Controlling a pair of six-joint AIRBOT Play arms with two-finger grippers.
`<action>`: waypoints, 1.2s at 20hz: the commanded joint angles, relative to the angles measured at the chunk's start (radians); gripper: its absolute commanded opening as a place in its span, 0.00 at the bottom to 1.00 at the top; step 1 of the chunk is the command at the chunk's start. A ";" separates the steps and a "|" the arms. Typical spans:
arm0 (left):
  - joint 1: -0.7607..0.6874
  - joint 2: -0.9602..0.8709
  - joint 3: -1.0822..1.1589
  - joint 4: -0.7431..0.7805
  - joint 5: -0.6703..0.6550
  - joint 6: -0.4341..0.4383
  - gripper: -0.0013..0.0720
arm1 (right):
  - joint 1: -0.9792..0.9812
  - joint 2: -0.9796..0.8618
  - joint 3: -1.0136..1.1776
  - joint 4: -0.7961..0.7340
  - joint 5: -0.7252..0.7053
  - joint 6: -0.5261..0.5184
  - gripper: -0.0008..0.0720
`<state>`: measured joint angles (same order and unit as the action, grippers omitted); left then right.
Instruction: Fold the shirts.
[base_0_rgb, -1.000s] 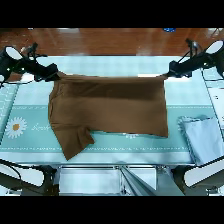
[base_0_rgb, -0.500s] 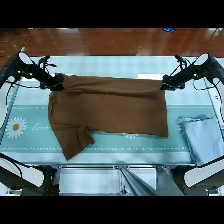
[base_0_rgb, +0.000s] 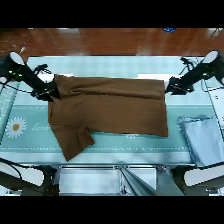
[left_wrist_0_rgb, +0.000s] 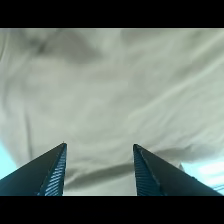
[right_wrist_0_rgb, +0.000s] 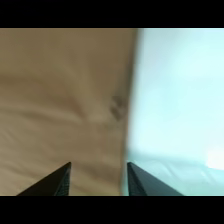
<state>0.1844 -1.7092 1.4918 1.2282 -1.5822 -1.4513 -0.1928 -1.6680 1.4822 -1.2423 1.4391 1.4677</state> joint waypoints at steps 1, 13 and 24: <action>0.062 0.191 -0.150 0.028 0.112 -0.001 0.71 | -0.058 0.183 -0.135 -0.092 -0.050 0.048 0.58; 0.492 0.593 -0.983 -0.308 0.333 0.209 0.71 | -0.128 0.789 -0.953 0.371 -0.362 -0.142 0.58; 0.215 0.527 -1.045 -0.298 0.499 0.174 0.47 | -0.164 0.794 -0.888 0.535 -0.335 -0.144 0.58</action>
<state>0.4637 -1.1526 0.4549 0.9154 -1.1366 -1.2613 -0.3328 -0.8757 0.5652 -0.7376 1.0939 1.3251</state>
